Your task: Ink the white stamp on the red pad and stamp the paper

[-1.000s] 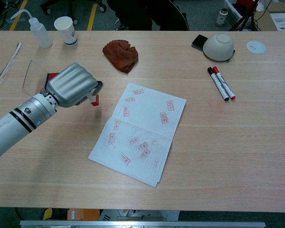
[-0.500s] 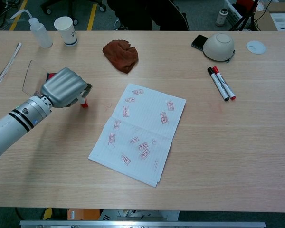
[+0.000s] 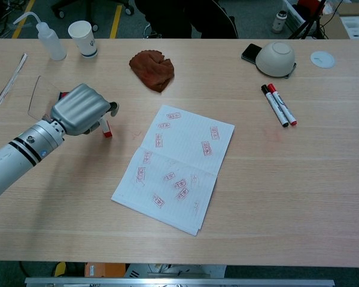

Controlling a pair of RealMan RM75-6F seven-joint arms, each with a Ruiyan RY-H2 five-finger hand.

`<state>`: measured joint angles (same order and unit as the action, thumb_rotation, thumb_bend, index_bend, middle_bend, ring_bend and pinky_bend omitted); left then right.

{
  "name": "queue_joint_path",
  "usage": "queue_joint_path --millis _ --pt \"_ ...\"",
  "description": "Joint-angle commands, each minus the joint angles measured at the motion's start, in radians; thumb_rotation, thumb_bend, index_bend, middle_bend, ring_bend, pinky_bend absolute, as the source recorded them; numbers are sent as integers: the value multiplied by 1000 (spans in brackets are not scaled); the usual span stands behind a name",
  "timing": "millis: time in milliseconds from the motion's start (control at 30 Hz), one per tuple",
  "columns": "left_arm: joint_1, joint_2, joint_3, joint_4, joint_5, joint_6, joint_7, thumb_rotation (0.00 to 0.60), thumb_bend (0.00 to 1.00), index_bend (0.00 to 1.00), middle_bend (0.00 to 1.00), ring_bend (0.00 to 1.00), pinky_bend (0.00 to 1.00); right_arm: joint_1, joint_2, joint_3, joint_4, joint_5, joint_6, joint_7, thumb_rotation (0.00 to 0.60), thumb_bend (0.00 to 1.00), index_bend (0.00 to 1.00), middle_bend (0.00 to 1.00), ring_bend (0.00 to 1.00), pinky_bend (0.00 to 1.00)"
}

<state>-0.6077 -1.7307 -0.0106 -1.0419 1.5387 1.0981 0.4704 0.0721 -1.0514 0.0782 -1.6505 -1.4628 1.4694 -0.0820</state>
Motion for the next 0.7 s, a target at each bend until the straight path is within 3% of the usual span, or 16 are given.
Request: queue_joint_path --millis 33,100,267,467,700 --pt "9 47 -4 -71 1 23 -22 600 305 322 1000 1000 1000 1 2 2 -1 1 0 2 600 280 158 268 167 290" --pt "15 88 -8 -133 -3 31 -57 600 305 254 1000 1000 1000 3 5 5 -1 4 -3 7 600 280 158 268 167 290" --pt "40 195 -27 -275 -16 77 -94 600 304 240 993 982 1000 14 20 20 5 24 -19 32 600 280 158 268 167 291" --pt "96 315 -77 -414 -107 131 -142 600 306 247 844 813 1000 28 26 24 21 35 -49 59 600 280 158 268 167 291" --pt "169 427 -116 -479 -262 138 -207 600 305 258 687 637 1000 52 18 19 57 22 -86 91 600 279 165 281 167 291"
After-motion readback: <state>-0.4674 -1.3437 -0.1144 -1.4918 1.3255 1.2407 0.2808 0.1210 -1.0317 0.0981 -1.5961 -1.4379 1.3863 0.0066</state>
